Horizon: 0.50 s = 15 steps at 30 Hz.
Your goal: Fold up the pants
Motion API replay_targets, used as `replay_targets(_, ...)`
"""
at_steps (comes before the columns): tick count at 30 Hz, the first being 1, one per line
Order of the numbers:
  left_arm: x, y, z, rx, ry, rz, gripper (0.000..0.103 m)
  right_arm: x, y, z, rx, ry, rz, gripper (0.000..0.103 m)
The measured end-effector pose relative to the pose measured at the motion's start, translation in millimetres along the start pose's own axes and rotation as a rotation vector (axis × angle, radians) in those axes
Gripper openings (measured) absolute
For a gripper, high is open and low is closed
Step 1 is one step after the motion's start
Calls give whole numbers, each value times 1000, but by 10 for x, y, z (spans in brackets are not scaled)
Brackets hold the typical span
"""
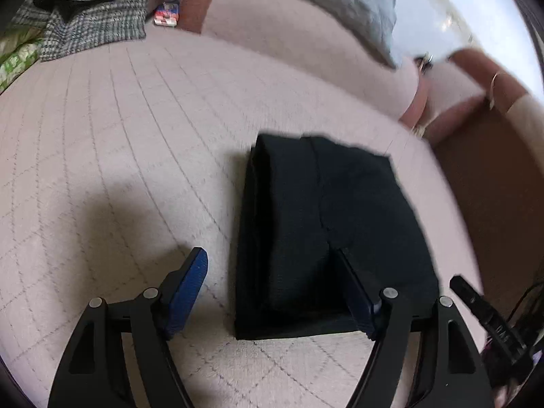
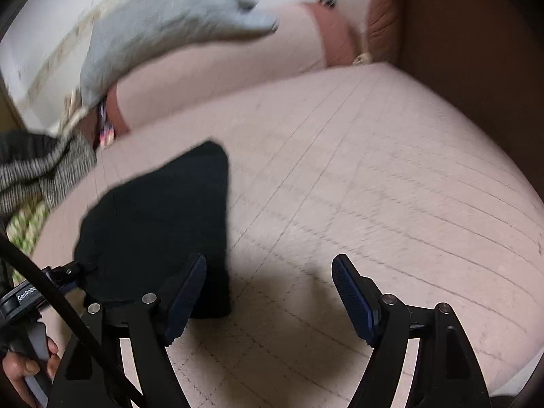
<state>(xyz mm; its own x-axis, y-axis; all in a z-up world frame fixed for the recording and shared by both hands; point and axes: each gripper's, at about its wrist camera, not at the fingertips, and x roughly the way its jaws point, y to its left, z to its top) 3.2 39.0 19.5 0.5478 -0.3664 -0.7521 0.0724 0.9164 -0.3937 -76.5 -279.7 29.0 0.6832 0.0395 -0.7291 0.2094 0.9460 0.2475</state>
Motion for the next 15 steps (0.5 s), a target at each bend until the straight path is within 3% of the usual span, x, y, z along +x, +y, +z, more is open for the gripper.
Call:
replay_targets(4,-344,-45,-51,73,-152,55,76,-179,-26,-149,52,-43,27,81)
replay_targets(10,-632,-113,-167,129,-327,148,78,-188,265,-313,-51,-90,-47,81)
replay_targets(12,-776,-171,-194,156,-423,220,83,-188,281,-371,-79,-101,-64,81)
replay_targets(13,-883,-223,-236,178,-492,252,91,-174,281,-380,-88,-106,-71,81)
replay_targets(15,-1062,-302,-285,201,-591,261,102,-174,286,-397,-96,-124,-81,81)
